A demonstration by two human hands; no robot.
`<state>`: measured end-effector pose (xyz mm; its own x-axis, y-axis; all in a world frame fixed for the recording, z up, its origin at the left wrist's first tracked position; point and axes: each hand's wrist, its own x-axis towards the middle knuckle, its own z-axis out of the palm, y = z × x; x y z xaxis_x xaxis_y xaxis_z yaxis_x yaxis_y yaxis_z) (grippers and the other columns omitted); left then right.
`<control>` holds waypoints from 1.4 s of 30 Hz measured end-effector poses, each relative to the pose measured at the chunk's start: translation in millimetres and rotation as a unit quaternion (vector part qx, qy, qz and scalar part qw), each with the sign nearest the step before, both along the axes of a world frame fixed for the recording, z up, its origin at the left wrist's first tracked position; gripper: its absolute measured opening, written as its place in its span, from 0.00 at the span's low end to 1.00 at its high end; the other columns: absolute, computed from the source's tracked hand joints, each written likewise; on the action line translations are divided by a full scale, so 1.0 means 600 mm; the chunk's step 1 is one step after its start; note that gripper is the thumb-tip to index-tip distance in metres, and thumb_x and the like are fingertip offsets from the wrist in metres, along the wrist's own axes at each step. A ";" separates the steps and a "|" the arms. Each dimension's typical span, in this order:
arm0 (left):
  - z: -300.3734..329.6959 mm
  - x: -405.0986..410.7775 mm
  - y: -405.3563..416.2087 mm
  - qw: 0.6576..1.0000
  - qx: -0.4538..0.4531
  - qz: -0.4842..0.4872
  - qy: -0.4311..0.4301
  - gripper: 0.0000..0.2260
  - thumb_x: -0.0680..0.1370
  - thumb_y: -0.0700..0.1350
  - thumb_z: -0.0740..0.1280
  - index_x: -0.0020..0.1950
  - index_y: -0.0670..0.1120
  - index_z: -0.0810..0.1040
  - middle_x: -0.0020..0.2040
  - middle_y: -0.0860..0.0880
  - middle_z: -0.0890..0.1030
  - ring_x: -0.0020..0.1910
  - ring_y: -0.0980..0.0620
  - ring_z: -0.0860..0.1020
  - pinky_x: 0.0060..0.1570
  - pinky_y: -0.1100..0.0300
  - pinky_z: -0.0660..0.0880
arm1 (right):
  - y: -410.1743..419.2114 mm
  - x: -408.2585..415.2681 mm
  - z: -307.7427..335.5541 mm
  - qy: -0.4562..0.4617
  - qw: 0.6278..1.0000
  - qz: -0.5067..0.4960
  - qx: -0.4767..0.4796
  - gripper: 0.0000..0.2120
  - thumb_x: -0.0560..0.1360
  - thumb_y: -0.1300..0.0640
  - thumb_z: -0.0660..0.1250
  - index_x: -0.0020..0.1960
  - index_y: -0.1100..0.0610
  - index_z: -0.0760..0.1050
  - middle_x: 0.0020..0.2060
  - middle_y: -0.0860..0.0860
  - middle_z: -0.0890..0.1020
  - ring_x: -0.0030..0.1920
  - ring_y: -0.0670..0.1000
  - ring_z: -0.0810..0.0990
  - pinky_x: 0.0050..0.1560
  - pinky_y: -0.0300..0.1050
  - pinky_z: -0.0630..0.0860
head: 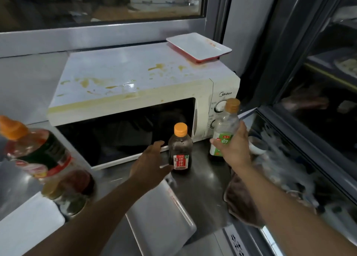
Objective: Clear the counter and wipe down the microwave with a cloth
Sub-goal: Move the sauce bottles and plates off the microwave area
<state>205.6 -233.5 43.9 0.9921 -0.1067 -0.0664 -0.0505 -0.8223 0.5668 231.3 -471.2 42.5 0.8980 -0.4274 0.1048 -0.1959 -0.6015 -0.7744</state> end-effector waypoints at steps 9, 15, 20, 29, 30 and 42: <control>-0.017 0.019 -0.008 1.000 -0.010 -0.006 0.006 0.33 0.71 0.49 0.73 0.72 0.51 0.61 0.68 0.49 0.72 0.65 0.49 0.72 0.61 0.46 0.73 | 0.007 0.019 -0.018 -0.069 0.995 -0.063 -0.026 0.36 0.66 0.51 0.77 0.65 0.59 0.61 0.59 0.58 0.76 0.58 0.61 0.77 0.53 0.55 0.76; -0.017 0.034 -0.018 0.999 -0.038 -0.016 0.007 0.31 0.71 0.45 0.74 0.70 0.48 0.64 0.65 0.47 0.75 0.63 0.47 0.74 0.60 0.46 0.74 | 0.011 0.011 -0.010 -0.096 0.994 -0.039 -0.032 0.35 0.65 0.53 0.77 0.65 0.59 0.62 0.59 0.57 0.77 0.57 0.59 0.78 0.52 0.50 0.75; -0.017 0.045 -0.033 0.994 -0.095 -0.044 -0.007 0.28 0.70 0.39 0.74 0.66 0.45 0.66 0.62 0.45 0.77 0.61 0.47 0.77 0.57 0.55 0.75 | 0.009 -0.005 0.014 -0.103 0.994 0.003 -0.027 0.34 0.65 0.53 0.77 0.64 0.57 0.62 0.56 0.53 0.78 0.52 0.52 0.78 0.47 0.41 0.70; -0.032 0.053 -0.040 0.985 -0.171 -0.022 -0.010 0.23 0.68 0.38 0.75 0.58 0.49 0.70 0.51 0.55 0.76 0.52 0.56 0.74 0.50 0.62 0.72 | 0.017 -0.031 0.019 -0.093 0.995 0.018 -0.036 0.37 0.64 0.52 0.77 0.65 0.57 0.63 0.55 0.52 0.79 0.53 0.53 0.78 0.48 0.40 0.70; -0.032 0.052 -0.038 0.984 -0.174 -0.021 -0.010 0.23 0.68 0.38 0.75 0.57 0.49 0.70 0.51 0.55 0.76 0.52 0.55 0.75 0.50 0.62 0.72 | 0.018 -0.033 0.019 -0.092 0.995 0.016 -0.036 0.37 0.63 0.52 0.77 0.65 0.57 0.63 0.55 0.52 0.79 0.53 0.53 0.78 0.47 0.39 0.70; 0.026 -0.007 0.004 0.978 -0.210 0.009 0.010 0.23 0.66 0.41 0.76 0.56 0.51 0.70 0.49 0.53 0.79 0.51 0.52 0.78 0.49 0.57 0.75 | 0.062 -0.095 0.091 -0.090 0.994 0.021 -0.066 0.37 0.63 0.49 0.77 0.64 0.55 0.61 0.55 0.52 0.78 0.52 0.54 0.79 0.48 0.46 0.76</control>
<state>201.3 -231.3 59.3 0.9930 -0.1112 -0.0401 -0.0233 -0.5167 0.8559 174.2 -434.3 97.3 0.8768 -0.3614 0.3172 -0.0340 -0.7045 -0.7089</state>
